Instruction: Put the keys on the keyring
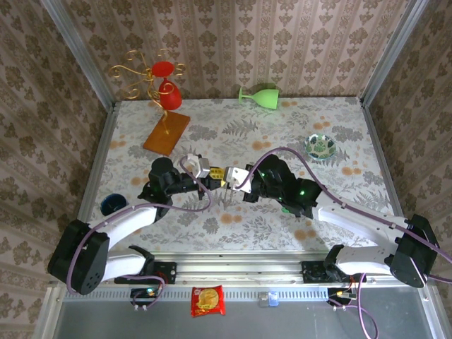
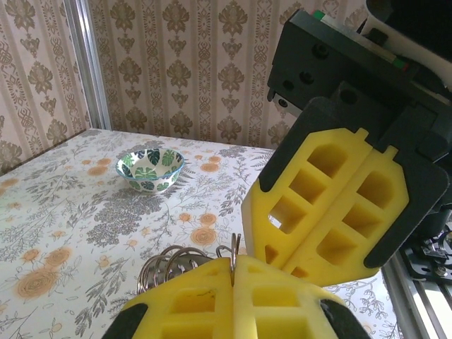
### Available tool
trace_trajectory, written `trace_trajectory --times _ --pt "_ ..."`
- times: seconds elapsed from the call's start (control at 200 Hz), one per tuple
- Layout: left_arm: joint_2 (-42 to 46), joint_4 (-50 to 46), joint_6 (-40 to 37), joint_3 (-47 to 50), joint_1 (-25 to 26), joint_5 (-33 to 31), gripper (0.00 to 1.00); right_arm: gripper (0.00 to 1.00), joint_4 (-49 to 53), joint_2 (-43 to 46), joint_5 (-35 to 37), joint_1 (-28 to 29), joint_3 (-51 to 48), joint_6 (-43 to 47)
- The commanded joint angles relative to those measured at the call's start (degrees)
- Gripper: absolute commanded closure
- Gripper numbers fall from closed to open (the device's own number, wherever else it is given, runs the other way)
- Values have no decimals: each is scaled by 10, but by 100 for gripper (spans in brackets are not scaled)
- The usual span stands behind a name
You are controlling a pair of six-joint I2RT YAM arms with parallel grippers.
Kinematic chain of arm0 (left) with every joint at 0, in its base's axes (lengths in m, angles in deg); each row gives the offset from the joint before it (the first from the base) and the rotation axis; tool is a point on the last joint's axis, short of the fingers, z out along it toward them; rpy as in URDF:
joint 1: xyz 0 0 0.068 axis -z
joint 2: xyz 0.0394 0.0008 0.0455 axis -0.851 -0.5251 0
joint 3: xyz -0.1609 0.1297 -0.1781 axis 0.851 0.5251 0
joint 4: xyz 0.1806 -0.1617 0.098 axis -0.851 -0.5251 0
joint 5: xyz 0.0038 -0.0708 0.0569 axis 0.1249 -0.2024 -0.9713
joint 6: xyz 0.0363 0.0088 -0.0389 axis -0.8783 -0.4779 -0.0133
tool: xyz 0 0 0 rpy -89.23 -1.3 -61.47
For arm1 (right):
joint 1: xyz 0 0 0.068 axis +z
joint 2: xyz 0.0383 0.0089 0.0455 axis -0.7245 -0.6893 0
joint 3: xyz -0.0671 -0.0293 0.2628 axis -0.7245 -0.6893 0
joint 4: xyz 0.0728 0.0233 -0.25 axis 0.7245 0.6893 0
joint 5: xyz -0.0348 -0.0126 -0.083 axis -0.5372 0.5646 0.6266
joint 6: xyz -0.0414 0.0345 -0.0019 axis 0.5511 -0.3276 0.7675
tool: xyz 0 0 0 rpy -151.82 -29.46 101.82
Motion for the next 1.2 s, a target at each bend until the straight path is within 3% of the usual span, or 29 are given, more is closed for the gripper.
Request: trace_trajectory --times 0.0,0.08,0.225,0.525,0.81,1.195 --pt "5 36 4 -2 2 18 100 84 -5 31 -37 -13 -9 -20" --pt "7 36 -6 -1 0 26 100 73 19 60 -112 -52 -10 -60" --pt "8 44 -26 -1 -4 51 100 70 32 91 -263 -134 -12 -150" --pt "2 48 -53 -15 -4 94 100 68 -56 27 -358 -150 0 -242" --pt "-7 61 -42 -18 -4 99 100 69 -53 2 -336 -133 -5 -204" --pt "-9 67 -33 -20 0 107 100 79 -74 -21 -328 -123 -6 -195"
